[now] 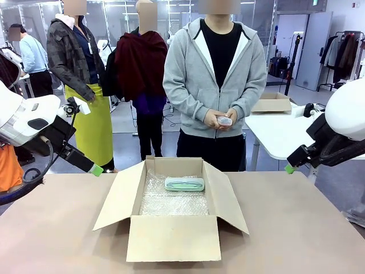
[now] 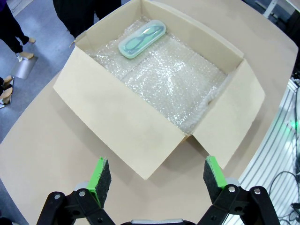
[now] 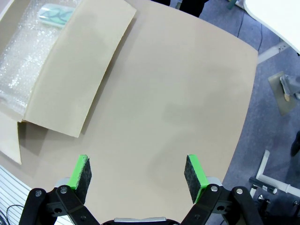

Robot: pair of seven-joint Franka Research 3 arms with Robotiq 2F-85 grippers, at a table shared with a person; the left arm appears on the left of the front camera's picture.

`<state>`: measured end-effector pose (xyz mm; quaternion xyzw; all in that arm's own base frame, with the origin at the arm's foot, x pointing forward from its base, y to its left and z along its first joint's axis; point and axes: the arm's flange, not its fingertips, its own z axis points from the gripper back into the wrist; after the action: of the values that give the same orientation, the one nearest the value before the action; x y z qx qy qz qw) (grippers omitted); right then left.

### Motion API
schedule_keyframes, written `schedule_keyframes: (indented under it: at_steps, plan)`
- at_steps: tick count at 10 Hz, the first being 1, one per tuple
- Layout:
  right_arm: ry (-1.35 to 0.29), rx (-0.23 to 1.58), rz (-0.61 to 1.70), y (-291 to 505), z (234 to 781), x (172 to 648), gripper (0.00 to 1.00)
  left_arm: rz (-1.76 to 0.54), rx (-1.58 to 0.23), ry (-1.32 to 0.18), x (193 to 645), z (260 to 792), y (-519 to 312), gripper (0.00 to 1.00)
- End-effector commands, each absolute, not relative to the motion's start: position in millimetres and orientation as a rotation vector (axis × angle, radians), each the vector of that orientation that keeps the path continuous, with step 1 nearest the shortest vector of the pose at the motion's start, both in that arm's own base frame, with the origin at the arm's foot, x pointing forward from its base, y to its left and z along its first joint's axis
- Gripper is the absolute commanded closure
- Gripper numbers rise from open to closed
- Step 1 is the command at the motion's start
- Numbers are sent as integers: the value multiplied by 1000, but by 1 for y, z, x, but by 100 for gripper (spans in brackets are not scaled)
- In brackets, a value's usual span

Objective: Pack the glasses set securely to prepare it for shipping.
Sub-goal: Put the Glasses case from the right side of the table into the Package Box.

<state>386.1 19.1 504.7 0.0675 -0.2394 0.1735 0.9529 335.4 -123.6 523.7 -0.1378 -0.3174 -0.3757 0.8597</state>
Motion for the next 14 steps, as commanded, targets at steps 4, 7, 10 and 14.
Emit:
schedule_keyframes:
  at_steps: [4,7,10,14]
  plan:
    - [-478,136,340,20,507,384,0,-793,-302,-668,335,524,-122,0]
    - [-478,136,340,20,507,384,0,-793,-302,-668,335,524,-122,0]
    - [-478,136,340,20,507,384,0,-793,-302,-668,335,524,-122,0]
    - [-478,136,340,20,507,384,0,-793,-302,-668,335,524,-122,0]
